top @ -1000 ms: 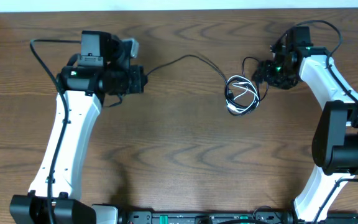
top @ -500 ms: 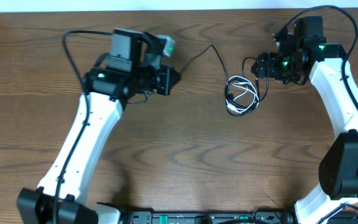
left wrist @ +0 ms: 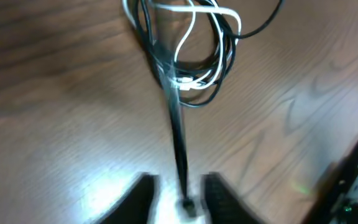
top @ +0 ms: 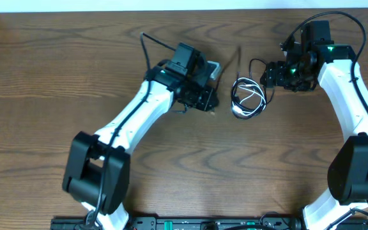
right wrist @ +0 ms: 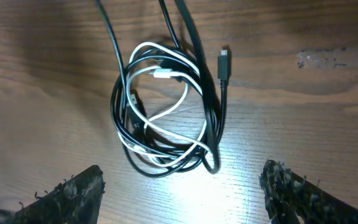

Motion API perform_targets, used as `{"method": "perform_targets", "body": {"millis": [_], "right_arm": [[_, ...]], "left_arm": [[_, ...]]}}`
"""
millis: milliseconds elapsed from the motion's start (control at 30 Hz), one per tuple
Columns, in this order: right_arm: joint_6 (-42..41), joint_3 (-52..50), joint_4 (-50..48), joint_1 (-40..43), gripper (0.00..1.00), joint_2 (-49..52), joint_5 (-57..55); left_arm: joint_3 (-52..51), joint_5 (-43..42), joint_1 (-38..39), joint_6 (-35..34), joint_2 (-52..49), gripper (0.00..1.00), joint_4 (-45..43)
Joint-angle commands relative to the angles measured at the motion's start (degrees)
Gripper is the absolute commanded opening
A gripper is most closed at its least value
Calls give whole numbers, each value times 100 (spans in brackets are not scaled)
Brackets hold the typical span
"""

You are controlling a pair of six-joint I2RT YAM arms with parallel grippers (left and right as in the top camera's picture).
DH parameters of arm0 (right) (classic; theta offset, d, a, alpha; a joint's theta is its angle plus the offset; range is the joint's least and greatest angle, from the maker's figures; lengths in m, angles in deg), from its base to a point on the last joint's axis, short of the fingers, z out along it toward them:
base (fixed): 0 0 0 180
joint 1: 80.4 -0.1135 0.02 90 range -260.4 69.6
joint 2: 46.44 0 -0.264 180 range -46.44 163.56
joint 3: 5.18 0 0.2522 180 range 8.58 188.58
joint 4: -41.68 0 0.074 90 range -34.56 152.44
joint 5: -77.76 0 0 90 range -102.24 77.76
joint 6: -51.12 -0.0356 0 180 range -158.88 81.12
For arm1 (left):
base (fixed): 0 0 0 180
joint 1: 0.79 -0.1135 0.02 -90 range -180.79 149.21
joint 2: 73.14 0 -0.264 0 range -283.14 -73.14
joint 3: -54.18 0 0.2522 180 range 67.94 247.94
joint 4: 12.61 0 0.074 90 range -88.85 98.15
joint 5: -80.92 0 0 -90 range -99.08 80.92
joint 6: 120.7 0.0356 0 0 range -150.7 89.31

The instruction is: Untangle cables

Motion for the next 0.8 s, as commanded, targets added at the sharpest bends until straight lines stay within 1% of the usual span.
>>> {"method": "perform_targets", "body": {"millis": [0, 33, 100, 167, 333, 400, 500, 533, 567, 600, 700, 767], "right_arm": [[96, 57, 20, -9, 78, -4, -55], [96, 57, 17, -11, 78, -4, -52], [96, 57, 17, -13, 78, -4, -48], [142, 50, 24, -42, 78, -4, -46], [332, -11, 15, -234, 77, 2, -52], [420, -63, -7, -365, 74, 2, -52], [409, -155, -70, -549, 66, 13, -52], [365, -184, -87, -623, 64, 31, -59], [289, -214, -101, -697, 61, 44, -114], [94, -245, -109, -761, 61, 55, -310], [-774, -291, -109, -782, 61, 57, -1073], [-918, -291, -234, -651, 61, 55, -1080]], "left_arm": [[33, -22, -33, 48, -140, 72, -116], [35, 55, -39, 37, -140, 82, -155], [39, 302, -48, -103, -125, 88, -210], [44, 546, -85, -389, -125, 89, -284], [44, 549, -179, -723, -125, 89, -323], [44, 553, -188, -728, -125, 86, -308], [44, 555, -188, -728, -125, 81, -310], [44, 555, -188, -726, -125, 75, -310], [44, 553, -188, -719, -125, 65, -308], [44, 551, -179, -625, -125, 63, -304], [42, 566, -83, 149, -127, 63, -260], [39, 715, 17, 535, -131, 63, -245]]}}
